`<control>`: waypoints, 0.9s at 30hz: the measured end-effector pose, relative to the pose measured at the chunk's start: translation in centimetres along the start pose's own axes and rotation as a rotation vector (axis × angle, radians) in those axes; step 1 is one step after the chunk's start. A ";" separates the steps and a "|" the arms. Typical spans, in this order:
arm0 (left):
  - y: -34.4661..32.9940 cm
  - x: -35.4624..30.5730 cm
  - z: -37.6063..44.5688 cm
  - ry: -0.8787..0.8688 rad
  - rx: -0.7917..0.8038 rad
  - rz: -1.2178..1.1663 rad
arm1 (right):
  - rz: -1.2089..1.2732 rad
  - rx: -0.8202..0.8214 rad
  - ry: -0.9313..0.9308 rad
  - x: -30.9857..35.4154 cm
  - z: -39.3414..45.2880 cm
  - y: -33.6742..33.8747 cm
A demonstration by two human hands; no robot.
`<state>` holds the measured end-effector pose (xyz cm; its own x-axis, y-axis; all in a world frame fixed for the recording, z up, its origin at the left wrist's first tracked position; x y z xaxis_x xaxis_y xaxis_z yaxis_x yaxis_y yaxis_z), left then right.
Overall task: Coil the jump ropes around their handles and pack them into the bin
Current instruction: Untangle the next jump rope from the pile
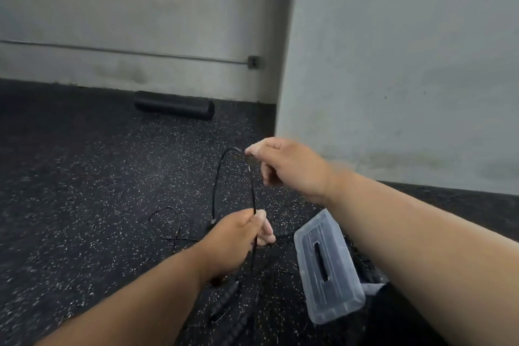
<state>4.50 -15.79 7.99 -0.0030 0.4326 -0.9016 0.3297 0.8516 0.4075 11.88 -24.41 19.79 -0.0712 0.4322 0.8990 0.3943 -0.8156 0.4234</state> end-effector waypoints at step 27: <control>0.4 3.0 -0.2 0.103 -0.020 0.271 | 0.379 0.125 0.003 0.8 -2.2 -2.3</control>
<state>4.40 -14.07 5.49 -0.0135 0.6719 -0.7405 0.3130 0.7062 0.6350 8.90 -23.04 19.78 0.0985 0.1083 0.9892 0.5012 -0.8642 0.0447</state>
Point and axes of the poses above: each hand's wrist, its own z-axis towards the middle knuckle, its own y-axis out of the back of the hand, x = y × z, the point moved 10 cm from there along z, towards the middle knuckle, and after that the axes turned 7 degrees about -y, right-handed, at the moved point
